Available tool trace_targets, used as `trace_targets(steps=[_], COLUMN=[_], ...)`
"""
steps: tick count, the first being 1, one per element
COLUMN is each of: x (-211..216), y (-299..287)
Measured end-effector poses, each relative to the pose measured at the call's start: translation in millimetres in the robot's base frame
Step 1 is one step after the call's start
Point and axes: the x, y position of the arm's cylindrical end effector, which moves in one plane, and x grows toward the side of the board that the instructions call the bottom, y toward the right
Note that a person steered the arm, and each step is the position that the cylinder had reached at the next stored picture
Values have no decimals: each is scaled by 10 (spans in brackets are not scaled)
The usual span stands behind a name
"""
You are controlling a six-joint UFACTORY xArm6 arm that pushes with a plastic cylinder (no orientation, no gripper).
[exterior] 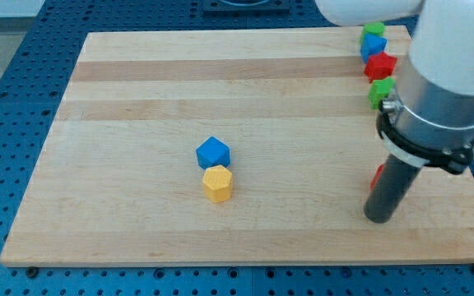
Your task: Move red circle towards yellow heart
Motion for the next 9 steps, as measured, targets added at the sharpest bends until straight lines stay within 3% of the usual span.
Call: trace_targets(steps=[9], x=[-709], y=[427])
